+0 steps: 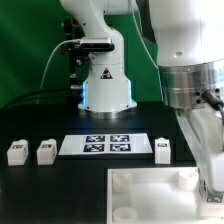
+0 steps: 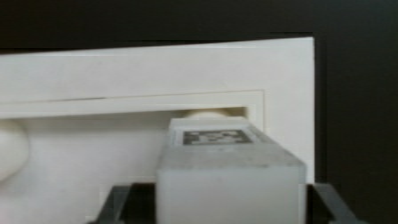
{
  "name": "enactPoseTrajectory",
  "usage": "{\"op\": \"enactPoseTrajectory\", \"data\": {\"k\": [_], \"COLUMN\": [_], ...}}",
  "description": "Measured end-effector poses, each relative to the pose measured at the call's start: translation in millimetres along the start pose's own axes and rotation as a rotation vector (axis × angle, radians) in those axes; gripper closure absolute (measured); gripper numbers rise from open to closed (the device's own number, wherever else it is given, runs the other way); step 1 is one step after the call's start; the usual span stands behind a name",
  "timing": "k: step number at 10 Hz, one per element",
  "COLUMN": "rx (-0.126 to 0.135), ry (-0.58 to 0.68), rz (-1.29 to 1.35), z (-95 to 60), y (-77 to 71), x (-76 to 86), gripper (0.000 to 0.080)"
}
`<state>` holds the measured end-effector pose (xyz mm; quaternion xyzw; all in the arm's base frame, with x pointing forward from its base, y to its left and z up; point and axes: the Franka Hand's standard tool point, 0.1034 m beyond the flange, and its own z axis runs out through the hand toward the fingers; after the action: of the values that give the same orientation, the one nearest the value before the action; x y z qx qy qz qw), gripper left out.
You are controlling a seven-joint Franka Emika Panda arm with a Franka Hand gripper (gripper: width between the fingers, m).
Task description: Assemble one leg
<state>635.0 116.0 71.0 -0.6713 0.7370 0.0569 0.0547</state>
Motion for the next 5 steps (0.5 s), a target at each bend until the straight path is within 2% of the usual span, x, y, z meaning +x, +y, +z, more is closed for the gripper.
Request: {"op": "enactPoseTrajectory", "data": {"k": [1,2,3,4,5], "rx": [0.000,0.003,0.008,0.004,0.000], "ry": [0.000,0.001,0.006,0.016,0.024], "rz": [-0.036,-0.109,-0.249,-0.474,-0.702], "z": [0.0,1.1,4.3,3.8,3.6], "y": [0.0,1.0,5.2,7.1,7.1], "x": [0.1,-1.2,-4.8,-7.0,-7.0], "gripper": [0.0505,0.0429,0.0429,0.0253,0.0171]}}
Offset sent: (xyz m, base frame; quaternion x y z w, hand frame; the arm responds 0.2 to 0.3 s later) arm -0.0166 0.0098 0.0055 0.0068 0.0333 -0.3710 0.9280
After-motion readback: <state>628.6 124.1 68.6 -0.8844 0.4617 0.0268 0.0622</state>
